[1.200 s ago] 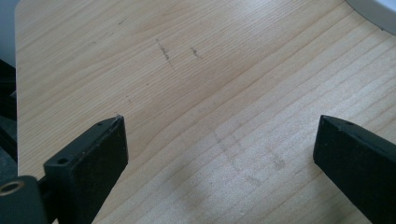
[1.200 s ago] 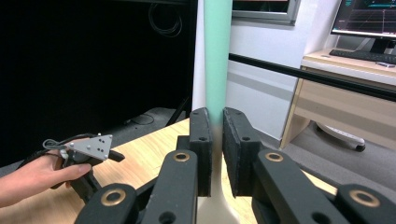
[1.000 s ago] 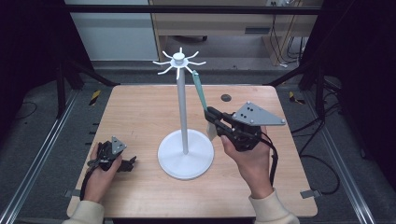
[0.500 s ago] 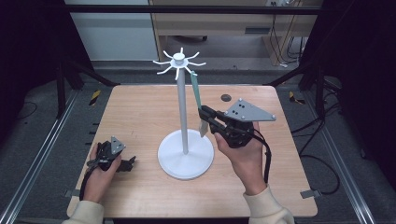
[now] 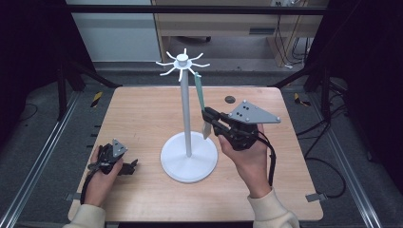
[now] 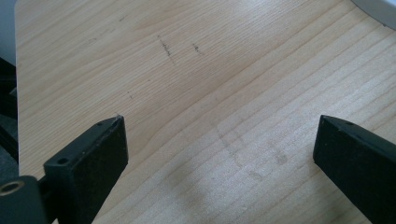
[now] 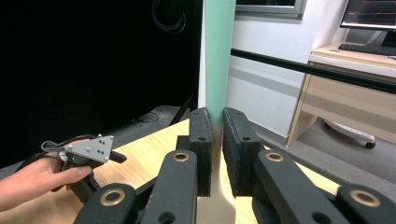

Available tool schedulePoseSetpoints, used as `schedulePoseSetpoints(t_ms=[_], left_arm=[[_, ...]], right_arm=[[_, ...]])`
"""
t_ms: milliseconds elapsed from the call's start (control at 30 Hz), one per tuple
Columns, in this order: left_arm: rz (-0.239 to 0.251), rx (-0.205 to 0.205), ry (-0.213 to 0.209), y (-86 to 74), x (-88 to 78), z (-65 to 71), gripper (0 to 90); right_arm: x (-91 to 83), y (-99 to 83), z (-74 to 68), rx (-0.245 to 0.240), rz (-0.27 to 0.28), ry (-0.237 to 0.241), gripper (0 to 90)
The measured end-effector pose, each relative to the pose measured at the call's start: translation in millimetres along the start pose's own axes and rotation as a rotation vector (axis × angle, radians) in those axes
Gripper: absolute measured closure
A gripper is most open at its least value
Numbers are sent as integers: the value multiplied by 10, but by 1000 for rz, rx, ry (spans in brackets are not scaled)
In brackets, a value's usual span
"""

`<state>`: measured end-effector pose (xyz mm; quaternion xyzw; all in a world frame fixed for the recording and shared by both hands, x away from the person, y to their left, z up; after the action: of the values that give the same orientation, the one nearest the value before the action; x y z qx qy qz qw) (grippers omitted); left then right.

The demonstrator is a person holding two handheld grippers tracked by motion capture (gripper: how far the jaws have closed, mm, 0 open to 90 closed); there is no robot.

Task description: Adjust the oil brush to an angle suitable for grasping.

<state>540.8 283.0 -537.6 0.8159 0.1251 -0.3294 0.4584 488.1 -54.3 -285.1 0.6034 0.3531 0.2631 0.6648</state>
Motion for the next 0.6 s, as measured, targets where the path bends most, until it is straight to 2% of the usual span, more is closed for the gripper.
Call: schedulePoseSetpoints(t_ms=[67,233,367,500,600], left_arm=[[0,2,0,2,-2,1,27],[1,2,-1,3,-3,2,27],[4,-3,0,2,-3,-6,27],[5,-3,-3,7,-1,1,26],[6,-2,-4,10,-1,9,27]], right_arm=[[-5,2,-8,5,2,2,819],[-43,8,-27,18,14,4,747],[-106,-19,-2,22,10,-18,696],[-168,-84,128,48,-4,-68,598],[-183,-195,289,62,-61,-149,476]])
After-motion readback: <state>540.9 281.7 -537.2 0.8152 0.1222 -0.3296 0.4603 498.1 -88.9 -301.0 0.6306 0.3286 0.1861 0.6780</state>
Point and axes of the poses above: each handheld gripper's, and its own axes: x roughly forward along the jaws, y roughly out of its top, z roughly to its right, the point moved 7 cm from there along x, roughly forward along the jaws, and after that the axes turned 6 degrees about y, right-handed, at the moved point
